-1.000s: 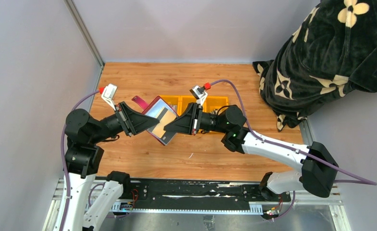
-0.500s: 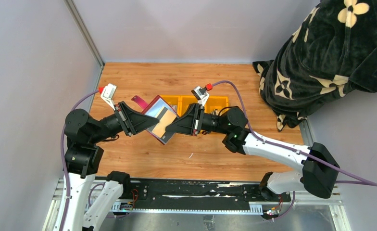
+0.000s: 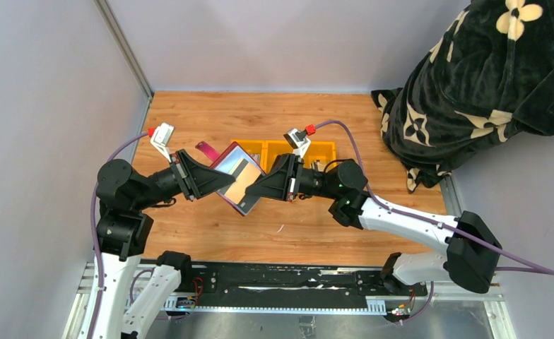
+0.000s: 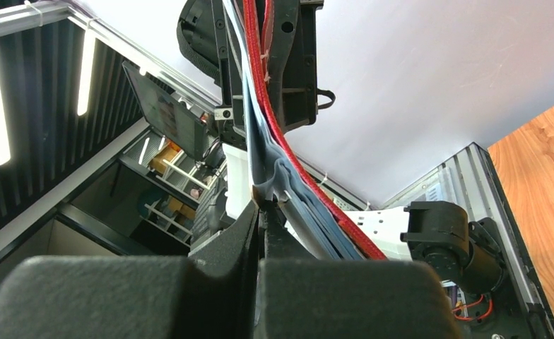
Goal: Take the credit cards out of the card holder
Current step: Remove the credit card from the card holder.
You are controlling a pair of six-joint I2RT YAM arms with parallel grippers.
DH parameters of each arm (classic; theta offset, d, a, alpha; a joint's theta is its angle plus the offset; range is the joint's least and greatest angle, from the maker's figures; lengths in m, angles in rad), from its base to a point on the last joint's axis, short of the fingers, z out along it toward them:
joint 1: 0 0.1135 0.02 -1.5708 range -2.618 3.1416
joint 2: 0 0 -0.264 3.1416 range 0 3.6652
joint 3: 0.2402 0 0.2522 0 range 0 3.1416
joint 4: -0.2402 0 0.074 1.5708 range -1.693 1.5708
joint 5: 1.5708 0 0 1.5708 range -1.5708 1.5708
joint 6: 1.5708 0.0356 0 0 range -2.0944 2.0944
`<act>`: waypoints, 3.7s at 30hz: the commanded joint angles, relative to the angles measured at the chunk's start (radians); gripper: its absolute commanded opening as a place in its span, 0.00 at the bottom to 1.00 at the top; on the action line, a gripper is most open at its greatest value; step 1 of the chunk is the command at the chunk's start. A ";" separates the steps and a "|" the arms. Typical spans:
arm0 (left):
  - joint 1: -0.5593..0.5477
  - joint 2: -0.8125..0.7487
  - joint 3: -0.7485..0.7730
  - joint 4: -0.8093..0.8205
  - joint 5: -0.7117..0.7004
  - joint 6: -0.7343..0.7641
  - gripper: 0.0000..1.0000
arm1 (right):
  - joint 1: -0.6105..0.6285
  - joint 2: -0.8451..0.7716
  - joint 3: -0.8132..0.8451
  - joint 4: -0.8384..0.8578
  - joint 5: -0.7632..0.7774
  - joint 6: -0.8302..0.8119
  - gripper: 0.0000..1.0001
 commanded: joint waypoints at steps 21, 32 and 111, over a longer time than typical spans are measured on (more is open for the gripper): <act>0.009 0.003 0.051 -0.001 -0.006 0.014 0.07 | 0.006 -0.059 0.018 -0.113 0.005 -0.088 0.54; 0.009 -0.001 0.032 -0.008 -0.016 0.022 0.06 | 0.012 -0.015 0.074 -0.096 -0.014 -0.074 0.44; 0.032 0.010 0.077 -0.007 -0.021 -0.014 0.00 | 0.015 0.021 -0.012 0.157 0.020 0.037 0.39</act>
